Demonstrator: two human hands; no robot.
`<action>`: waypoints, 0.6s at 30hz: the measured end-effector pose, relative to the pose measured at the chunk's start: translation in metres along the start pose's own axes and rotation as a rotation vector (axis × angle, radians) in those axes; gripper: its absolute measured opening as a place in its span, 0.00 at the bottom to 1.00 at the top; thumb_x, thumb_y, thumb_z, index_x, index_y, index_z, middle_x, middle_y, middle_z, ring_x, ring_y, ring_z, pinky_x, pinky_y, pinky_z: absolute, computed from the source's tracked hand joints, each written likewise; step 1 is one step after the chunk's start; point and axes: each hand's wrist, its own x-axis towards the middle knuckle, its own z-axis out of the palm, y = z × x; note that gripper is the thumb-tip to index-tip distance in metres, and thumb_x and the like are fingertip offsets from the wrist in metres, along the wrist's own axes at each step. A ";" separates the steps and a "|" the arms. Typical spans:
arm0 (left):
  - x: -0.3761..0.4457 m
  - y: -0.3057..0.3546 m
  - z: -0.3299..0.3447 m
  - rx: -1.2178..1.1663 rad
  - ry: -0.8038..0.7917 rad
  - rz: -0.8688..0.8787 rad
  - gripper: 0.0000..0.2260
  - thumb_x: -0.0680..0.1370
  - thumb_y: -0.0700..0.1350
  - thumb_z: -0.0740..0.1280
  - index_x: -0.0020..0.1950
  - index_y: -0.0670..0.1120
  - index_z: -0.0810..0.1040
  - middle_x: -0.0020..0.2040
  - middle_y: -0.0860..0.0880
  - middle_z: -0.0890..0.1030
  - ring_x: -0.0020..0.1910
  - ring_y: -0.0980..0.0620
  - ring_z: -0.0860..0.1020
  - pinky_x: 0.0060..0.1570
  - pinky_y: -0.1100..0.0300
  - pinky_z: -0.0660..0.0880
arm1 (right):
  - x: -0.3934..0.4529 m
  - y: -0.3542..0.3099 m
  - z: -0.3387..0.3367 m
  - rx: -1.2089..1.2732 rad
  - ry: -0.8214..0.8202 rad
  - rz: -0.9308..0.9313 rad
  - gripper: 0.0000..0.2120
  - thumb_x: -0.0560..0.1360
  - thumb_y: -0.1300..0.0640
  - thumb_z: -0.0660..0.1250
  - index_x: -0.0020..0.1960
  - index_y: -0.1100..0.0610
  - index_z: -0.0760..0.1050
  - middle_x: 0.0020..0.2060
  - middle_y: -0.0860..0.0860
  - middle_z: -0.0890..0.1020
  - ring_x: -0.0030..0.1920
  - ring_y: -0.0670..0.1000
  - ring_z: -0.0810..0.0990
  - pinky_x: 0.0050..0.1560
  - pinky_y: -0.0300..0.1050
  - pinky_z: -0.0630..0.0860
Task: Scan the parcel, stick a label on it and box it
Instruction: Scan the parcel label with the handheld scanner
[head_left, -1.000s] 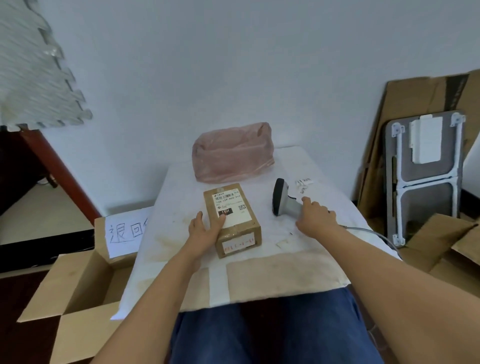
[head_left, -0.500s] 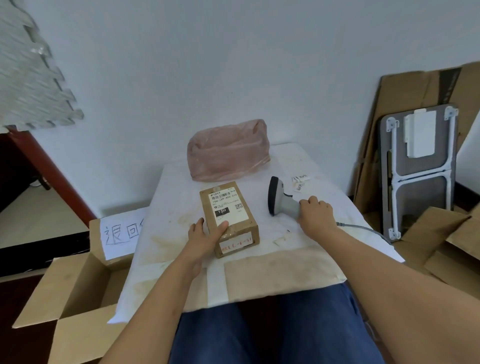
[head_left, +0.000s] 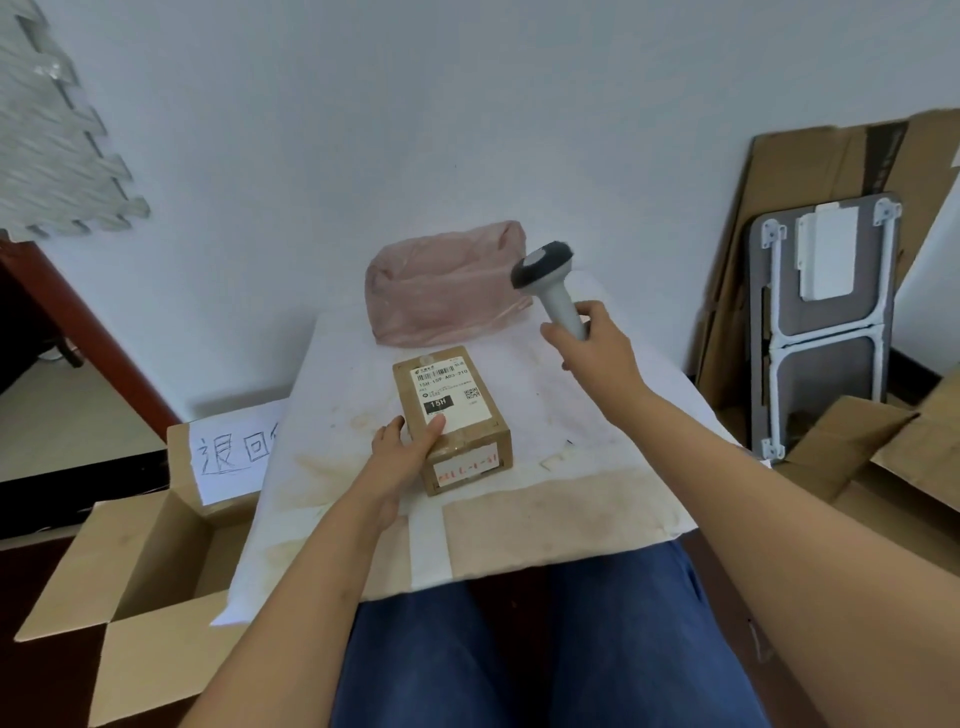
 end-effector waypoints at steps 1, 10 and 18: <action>-0.001 0.000 0.000 0.003 -0.002 -0.004 0.58 0.54 0.80 0.70 0.79 0.56 0.62 0.78 0.53 0.66 0.73 0.49 0.70 0.73 0.42 0.65 | -0.004 -0.002 0.004 -0.006 -0.024 0.009 0.17 0.76 0.46 0.66 0.59 0.55 0.71 0.42 0.50 0.76 0.38 0.50 0.77 0.39 0.45 0.74; -0.021 0.007 -0.001 -0.015 -0.051 -0.016 0.54 0.55 0.73 0.77 0.78 0.58 0.62 0.75 0.51 0.71 0.69 0.48 0.75 0.70 0.49 0.70 | -0.032 0.001 0.051 0.139 -0.171 0.315 0.18 0.78 0.39 0.60 0.55 0.53 0.70 0.54 0.57 0.80 0.57 0.56 0.81 0.43 0.49 0.75; -0.049 0.030 -0.002 -0.094 -0.238 -0.035 0.43 0.76 0.45 0.75 0.81 0.59 0.51 0.63 0.45 0.82 0.57 0.45 0.83 0.55 0.52 0.80 | -0.049 0.016 0.056 0.234 -0.124 0.337 0.18 0.78 0.38 0.59 0.54 0.52 0.72 0.51 0.51 0.80 0.54 0.55 0.82 0.39 0.48 0.74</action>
